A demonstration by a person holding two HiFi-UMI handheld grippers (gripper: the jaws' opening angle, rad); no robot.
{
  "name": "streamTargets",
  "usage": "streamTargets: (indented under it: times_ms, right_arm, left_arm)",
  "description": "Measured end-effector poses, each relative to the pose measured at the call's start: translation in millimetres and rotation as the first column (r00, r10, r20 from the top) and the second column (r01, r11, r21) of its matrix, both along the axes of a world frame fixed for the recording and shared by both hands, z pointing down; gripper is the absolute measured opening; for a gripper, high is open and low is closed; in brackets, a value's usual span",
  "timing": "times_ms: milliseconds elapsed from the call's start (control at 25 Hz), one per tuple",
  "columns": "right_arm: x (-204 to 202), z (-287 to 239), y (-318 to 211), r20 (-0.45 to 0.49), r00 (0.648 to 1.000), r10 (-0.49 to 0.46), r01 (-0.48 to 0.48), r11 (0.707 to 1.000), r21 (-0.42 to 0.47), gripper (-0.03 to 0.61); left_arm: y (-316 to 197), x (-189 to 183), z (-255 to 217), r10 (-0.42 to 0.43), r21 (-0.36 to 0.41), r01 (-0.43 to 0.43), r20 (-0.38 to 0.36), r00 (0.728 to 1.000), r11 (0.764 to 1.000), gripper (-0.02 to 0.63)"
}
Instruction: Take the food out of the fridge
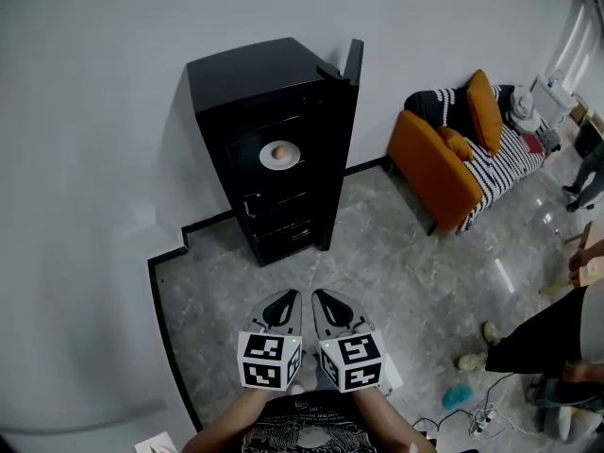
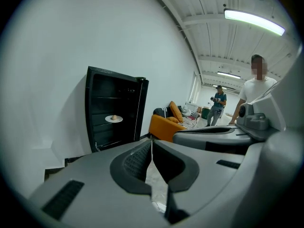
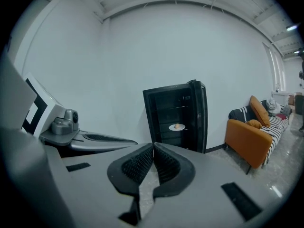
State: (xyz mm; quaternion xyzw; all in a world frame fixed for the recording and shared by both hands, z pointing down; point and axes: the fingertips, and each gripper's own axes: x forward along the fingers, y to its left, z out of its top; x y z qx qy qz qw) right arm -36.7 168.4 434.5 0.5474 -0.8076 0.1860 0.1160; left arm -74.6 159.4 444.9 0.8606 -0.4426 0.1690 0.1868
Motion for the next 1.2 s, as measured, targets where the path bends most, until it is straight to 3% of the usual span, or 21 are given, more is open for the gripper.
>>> streamTargets:
  times_ms: [560, 1200]
  right_arm:
    - [68.3, 5.7, -132.2, 0.062, 0.995, -0.076, 0.078, 0.997, -0.021, 0.023]
    - [119.2, -1.7, -203.8, 0.107, 0.985, -0.136, 0.136, 0.991, 0.010, 0.023]
  left_arm:
    - [-127.7, 73.2, 3.3, -0.047, -0.018, 0.048, 0.072, 0.996, 0.999, 0.021]
    - [-197.0, 119.1, 10.4, -0.126, -0.030, 0.129, 0.079, 0.989, 0.991, 0.021]
